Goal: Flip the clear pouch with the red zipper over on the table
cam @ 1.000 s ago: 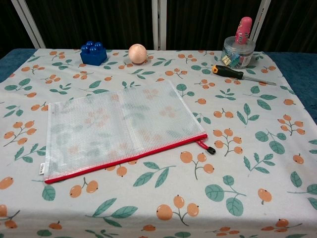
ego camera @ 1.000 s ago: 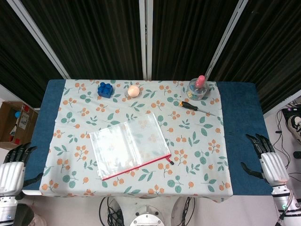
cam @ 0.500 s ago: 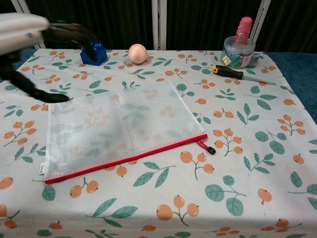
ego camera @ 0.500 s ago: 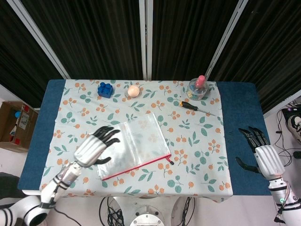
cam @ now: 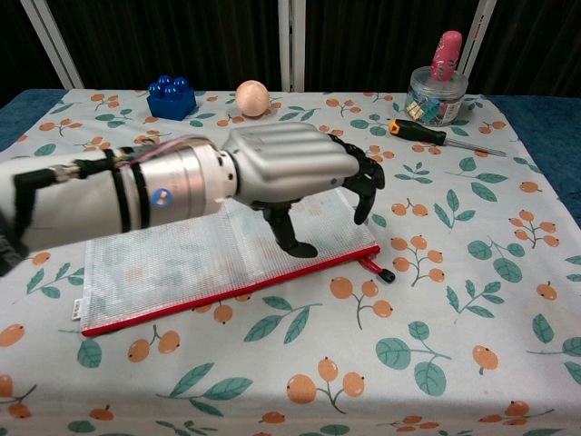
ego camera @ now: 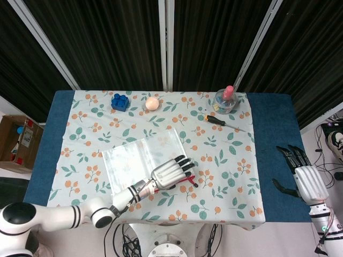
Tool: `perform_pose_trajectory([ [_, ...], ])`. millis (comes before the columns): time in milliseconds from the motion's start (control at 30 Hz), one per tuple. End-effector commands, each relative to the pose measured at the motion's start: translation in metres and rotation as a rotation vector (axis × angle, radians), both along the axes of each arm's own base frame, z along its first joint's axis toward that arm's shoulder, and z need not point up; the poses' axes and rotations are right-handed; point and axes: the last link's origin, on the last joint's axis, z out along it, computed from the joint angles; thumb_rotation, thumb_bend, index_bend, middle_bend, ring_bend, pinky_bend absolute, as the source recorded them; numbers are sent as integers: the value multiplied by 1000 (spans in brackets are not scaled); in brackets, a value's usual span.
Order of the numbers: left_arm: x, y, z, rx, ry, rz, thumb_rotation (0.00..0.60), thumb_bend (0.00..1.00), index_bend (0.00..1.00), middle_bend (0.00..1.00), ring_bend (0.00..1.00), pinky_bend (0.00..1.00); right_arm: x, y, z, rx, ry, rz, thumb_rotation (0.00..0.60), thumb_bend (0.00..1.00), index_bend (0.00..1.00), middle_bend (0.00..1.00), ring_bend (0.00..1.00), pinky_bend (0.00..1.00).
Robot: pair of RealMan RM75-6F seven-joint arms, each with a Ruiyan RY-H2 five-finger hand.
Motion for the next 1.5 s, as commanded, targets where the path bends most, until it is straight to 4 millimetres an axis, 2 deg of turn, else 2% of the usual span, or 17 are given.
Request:
perform_pose_trajectory([
  [33, 12, 3, -20, 12, 38, -11, 600, 238, 383, 139, 101, 140, -1, 0, -1, 3, 1, -3, 600, 206, 69, 119, 0, 0],
  [367, 29, -4, -49, -14, 62, 46, 600, 243, 421, 139, 101, 140, -1, -3, -3, 10, 4, -1, 600, 204, 68, 119, 0, 0],
  [667, 38, -1, -67, 10, 90, 86, 600, 243, 479, 139, 101, 140, -1, -3, 0, 6, 11, -3, 600, 204, 69, 119, 0, 0],
  [1333, 33, 4, -77, 26, 132, 130, 600, 243, 544, 148, 101, 140, -3, -2, 3, 1, 5, -10, 600, 202, 69, 119, 0, 0],
  [1500, 34, 3, -76, 38, 121, 125, 600, 322, 586, 159, 101, 141, -4, -2, 3, 2, 4, -10, 600, 201, 68, 119, 0, 0],
])
